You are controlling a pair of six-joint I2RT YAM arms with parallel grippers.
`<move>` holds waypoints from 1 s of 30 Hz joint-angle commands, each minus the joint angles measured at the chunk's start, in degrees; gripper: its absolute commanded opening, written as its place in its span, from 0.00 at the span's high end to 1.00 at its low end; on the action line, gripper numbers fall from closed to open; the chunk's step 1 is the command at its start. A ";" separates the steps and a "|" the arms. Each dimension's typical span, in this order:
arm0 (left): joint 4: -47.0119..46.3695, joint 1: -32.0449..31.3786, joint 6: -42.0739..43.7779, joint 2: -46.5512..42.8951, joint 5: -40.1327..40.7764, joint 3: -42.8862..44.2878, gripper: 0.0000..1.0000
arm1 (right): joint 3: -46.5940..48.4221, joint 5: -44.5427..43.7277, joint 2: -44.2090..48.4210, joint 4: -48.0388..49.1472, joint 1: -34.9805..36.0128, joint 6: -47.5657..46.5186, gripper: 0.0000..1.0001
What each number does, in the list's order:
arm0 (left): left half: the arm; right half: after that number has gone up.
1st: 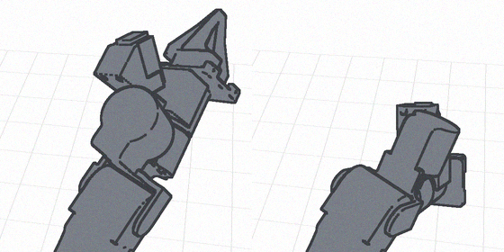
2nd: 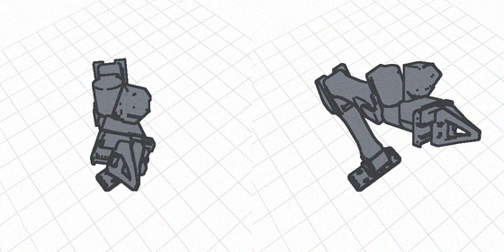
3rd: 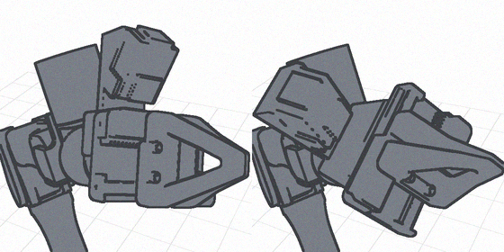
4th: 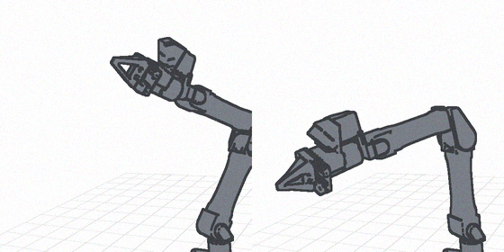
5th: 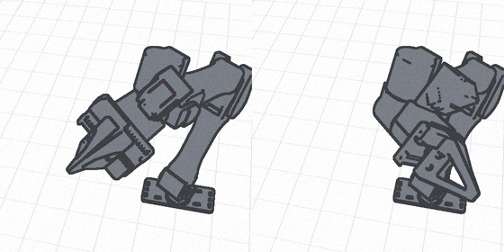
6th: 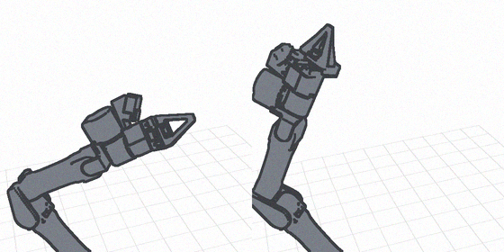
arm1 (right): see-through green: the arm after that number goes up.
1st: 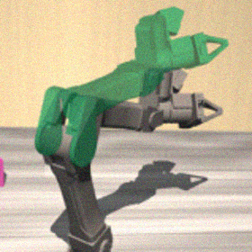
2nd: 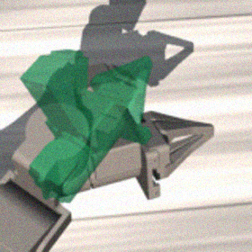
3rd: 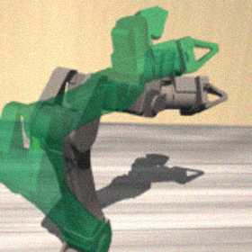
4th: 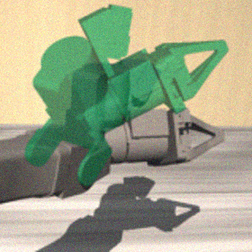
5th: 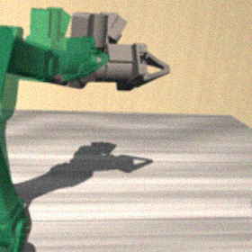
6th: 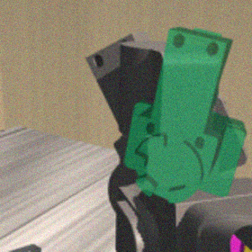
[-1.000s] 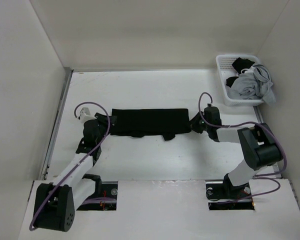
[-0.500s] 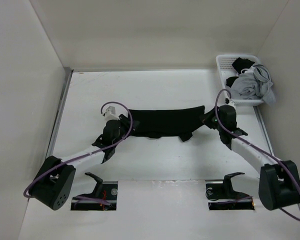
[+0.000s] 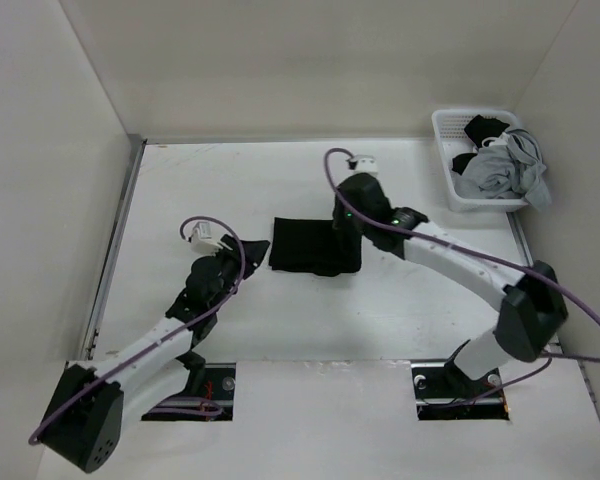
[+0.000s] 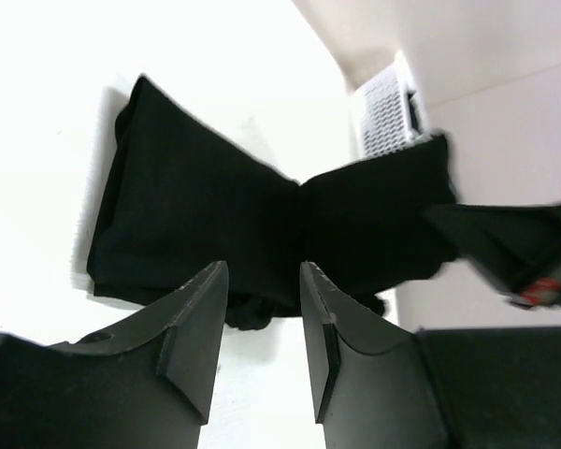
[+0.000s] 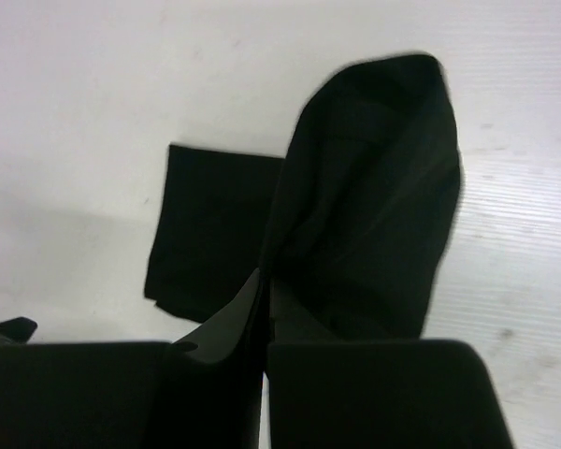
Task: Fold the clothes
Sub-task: Fold the tank top
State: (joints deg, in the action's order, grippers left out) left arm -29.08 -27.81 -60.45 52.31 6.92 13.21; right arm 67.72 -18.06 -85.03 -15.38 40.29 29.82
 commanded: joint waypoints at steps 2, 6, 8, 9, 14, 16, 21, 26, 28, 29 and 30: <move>4.01 2.80 -0.81 -9.93 -0.85 -1.96 0.64 | 13.45 -6.54 -11.61 -8.17 7.11 -3.89 0.98; 11.39 6.58 -0.90 -18.81 -1.46 -2.23 0.63 | 25.95 -6.37 -22.79 -12.92 11.33 -4.07 0.97; 14.65 9.04 -0.90 -21.98 -2.08 -2.05 0.62 | 31.74 -5.76 -28.14 -15.02 12.74 -3.55 0.93; 15.80 10.18 -0.90 -22.78 -2.78 -1.96 0.62 | 34.03 -5.49 -30.34 -16.08 13.36 -3.02 0.86; 16.60 15.28 -1.51 -22.61 -7.70 -2.31 0.61 | 34.50 -1.46 -31.17 -11.88 15.56 0.23 0.57; 15.99 16.43 -1.78 -21.56 -8.32 -2.23 0.60 | 30.47 1.70 -27.31 -7.67 15.65 1.37 0.56; 11.60 14.25 -1.69 -15.95 -7.71 -0.74 0.60 | 13.35 4.35 -13.25 4.28 12.93 3.57 0.64; 3.34 5.47 -0.38 -2.60 -5.17 2.69 0.65 | -2.22 6.46 -4.63 12.55 8.09 5.95 1.00; 1.67 1.34 1.37 2.42 -4.11 4.71 0.75 | -9.86 6.90 -0.50 18.34 6.95 5.95 1.00; 1.57 -0.34 2.25 4.36 -3.24 5.50 0.78 | -13.81 6.99 1.78 21.67 6.25 5.86 1.00; 1.66 -1.66 3.31 5.94 -2.10 6.20 0.79 | -17.50 7.34 4.15 24.58 5.37 5.86 1.00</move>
State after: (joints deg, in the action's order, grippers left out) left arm -20.95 -26.39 -60.38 55.66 2.28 15.25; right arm 57.58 -12.82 -84.86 -1.85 46.24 34.63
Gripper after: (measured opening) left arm 0.220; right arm 0.002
